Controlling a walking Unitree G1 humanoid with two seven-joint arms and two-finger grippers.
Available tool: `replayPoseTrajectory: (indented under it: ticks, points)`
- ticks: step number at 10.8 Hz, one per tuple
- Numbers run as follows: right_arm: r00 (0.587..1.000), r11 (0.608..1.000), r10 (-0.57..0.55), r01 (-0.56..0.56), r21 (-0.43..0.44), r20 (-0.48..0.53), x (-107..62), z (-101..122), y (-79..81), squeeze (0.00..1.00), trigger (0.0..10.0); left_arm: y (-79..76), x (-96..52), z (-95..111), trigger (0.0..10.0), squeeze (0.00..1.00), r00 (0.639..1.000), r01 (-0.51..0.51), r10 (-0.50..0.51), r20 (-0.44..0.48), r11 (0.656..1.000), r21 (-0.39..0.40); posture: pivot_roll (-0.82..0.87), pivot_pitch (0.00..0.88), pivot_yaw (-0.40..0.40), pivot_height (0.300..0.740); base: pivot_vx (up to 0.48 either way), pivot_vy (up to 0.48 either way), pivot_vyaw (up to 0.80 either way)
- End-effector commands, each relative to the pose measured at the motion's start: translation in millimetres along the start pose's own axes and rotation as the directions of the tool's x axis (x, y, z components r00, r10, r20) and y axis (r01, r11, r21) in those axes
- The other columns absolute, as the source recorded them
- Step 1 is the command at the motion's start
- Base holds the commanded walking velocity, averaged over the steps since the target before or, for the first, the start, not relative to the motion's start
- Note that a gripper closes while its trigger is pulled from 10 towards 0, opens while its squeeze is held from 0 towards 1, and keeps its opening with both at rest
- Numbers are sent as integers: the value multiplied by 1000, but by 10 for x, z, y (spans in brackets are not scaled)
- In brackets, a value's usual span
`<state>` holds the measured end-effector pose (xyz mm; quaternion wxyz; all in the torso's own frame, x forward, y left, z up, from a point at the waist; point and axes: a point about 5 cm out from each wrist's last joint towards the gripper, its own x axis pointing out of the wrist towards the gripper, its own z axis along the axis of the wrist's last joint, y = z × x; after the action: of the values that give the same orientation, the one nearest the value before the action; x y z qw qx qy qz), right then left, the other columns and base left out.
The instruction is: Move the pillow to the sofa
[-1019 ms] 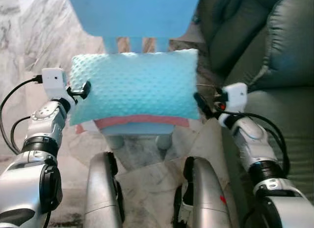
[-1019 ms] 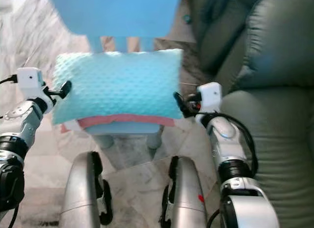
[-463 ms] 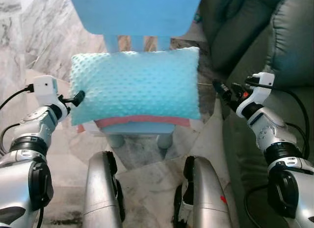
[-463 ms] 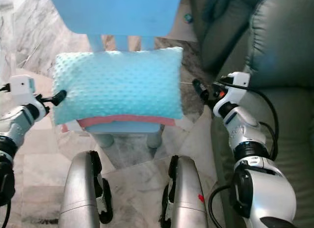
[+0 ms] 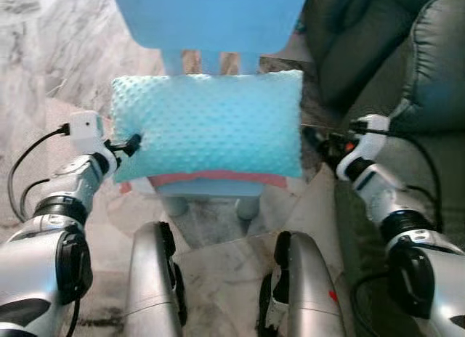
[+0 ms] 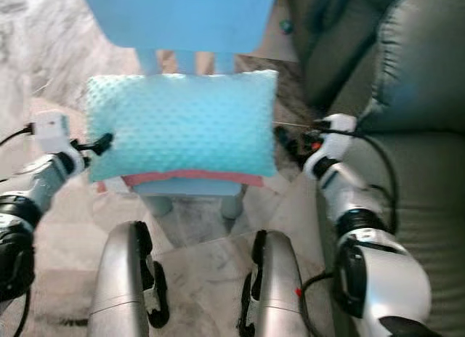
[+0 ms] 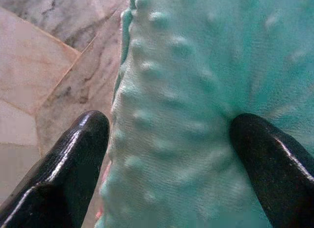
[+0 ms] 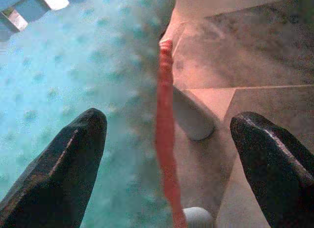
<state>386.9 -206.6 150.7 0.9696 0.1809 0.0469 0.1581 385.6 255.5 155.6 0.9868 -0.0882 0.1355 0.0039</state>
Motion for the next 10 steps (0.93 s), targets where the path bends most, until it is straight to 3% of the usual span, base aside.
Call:
replayPoseTrajectory:
  ticks: [1,4,9,10]
  points:
    - [999,999,-19,19,29,-28,-22,-83,-26,0,10000,1,-1,-112,10000,0,999,-8,8,-50,1000,6,-65,418,-15,560,0,0,0]
    - [998,996,50,-47,71,-40,96,-189,198,0,10000,-159,41,-203,10000,0,997,31,-32,-75,999,-14,-61,413,-12,560,0,0,0]
    - [986,989,96,-79,128,-136,186,-501,485,0,10000,-256,57,-319,10000,0,994,44,-48,-103,998,-42,-58,418,-15,560,0,0,0]
    - [982,985,118,-97,146,-145,187,-555,529,0,7176,-230,52,-318,10000,0,994,33,-37,-104,999,-41,-60,419,-16,560,0,0,0]
